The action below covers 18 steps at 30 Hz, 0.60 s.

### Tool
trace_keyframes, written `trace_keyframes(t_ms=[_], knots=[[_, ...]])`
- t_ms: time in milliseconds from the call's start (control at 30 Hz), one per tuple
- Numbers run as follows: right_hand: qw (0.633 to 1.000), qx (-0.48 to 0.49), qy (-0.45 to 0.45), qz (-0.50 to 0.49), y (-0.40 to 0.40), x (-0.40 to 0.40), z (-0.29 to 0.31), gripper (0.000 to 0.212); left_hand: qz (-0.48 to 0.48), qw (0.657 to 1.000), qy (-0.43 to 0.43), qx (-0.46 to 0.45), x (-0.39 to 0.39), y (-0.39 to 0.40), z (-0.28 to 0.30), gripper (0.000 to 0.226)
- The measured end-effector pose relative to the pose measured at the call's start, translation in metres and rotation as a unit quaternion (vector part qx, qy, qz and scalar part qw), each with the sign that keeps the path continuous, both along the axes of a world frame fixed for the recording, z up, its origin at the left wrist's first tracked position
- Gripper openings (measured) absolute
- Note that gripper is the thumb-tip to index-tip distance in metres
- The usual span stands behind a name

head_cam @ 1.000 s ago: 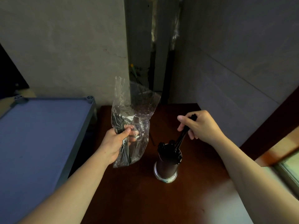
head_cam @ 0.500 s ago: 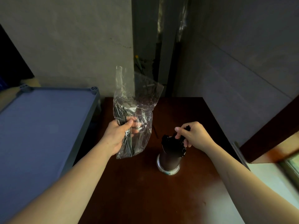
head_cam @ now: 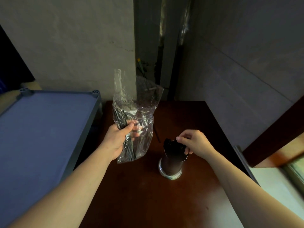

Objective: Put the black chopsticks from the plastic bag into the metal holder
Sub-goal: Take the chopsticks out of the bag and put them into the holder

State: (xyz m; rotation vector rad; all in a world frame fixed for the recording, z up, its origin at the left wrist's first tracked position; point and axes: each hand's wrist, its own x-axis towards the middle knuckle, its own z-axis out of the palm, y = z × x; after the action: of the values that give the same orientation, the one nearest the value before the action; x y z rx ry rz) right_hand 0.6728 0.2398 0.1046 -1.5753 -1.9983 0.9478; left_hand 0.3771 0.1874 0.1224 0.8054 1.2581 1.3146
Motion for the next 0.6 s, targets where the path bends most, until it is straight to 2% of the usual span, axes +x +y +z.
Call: trace_keyframes(t_ms=[167, 300, 467, 600], knots=[[0.999, 0.028, -0.017, -0.017, -0.001, 0.000, 0.008, 0.020, -0.004, 1.000, -0.028, 0.007, 0.001, -0.001, 0.001, 0.016], [0.997, 0.070, -0.024, -0.030, -0.007, -0.005, 0.018, 0.014, -0.011, 0.998, -0.057, 0.006, -0.001, -0.002, 0.001, 0.016], [0.989, 0.140, 0.043, -0.035, -0.014, -0.030, 0.051, 0.002, -0.026, 0.999, -0.046, 0.004, -0.008, -0.005, -0.003, 0.019], [0.976, 0.188, 0.110, -0.017, -0.019, -0.056, 0.082, 0.013, -0.057, 0.998, -0.023, 0.002, -0.012, -0.010, -0.004, 0.030]])
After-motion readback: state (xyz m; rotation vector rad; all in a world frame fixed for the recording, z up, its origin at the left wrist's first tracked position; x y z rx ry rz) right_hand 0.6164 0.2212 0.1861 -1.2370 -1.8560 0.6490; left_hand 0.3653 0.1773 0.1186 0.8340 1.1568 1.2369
